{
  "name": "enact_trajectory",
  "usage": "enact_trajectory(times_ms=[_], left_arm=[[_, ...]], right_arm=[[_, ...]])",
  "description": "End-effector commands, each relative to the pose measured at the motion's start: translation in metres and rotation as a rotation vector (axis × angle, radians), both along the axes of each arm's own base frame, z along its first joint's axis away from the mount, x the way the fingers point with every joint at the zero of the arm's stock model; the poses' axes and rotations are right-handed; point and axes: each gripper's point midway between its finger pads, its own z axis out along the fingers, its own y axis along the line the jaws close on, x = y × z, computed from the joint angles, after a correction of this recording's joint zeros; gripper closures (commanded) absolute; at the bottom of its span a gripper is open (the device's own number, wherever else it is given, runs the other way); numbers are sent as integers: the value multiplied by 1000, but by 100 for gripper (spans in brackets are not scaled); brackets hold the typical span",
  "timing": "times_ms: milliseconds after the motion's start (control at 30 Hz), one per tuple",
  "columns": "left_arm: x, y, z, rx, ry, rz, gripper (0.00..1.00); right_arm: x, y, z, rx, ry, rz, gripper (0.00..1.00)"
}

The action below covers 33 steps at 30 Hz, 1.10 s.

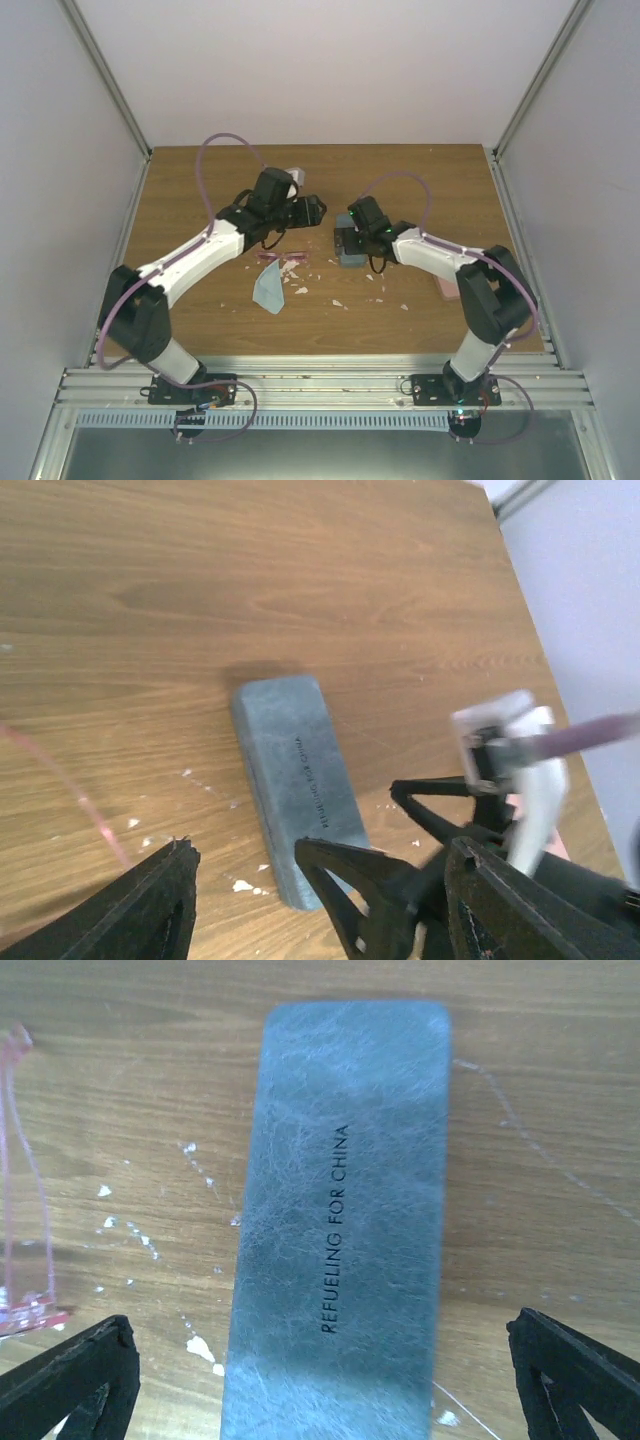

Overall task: Organize the sunglasses
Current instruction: Close the sunglasses case at the center of the board, then move the sunglasses case at the center of the board.

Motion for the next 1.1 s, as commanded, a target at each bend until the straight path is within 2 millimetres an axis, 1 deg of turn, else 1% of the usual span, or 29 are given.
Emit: enact_trajectory(times_ms=[0, 33, 133, 233, 267, 400, 500, 567, 667, 767, 833, 933, 1033, 1067], left_arm=[[0, 42, 9, 15, -65, 164, 30], [-5, 48, 15, 6, -77, 174, 28], [-14, 60, 19, -7, -82, 192, 19], [-18, 67, 18, -18, -74, 197, 17], [-20, 67, 18, -22, -72, 193, 17], [-21, 69, 16, -28, -67, 190, 17], [-20, 69, 15, -26, -65, 187, 17], [-18, 70, 15, -25, -64, 184, 17], [-17, 71, 14, -23, -63, 184, 17], [-17, 72, 13, -20, -61, 184, 17], [-18, 72, 11, -16, -59, 182, 17], [-18, 74, 8, -8, -49, 182, 17], [-18, 74, 4, -5, -40, 177, 17], [-19, 74, 3, -4, -36, 176, 17]], right_arm=[[-2, -7, -30, -167, 50, -54, 0], [-2, -7, -36, -180, 62, -63, 0], [-5, -2, -48, -178, 89, -54, 0], [-9, 6, -55, -157, 121, -17, 0], [-10, 9, -57, -151, 130, -6, 2], [-16, 14, -72, -159, 191, 26, 15], [-20, 13, -84, -180, 227, 24, 22], [-20, 9, -88, -195, 235, 11, 27], [-17, 6, -84, -208, 220, -5, 32], [-7, 2, -72, -213, 181, -25, 38], [4, -4, -62, -213, 150, -38, 39], [29, -27, -47, -222, 108, -84, 39], [55, -54, -39, -211, 72, -117, 39], [63, -60, -38, -199, 63, -114, 39]])
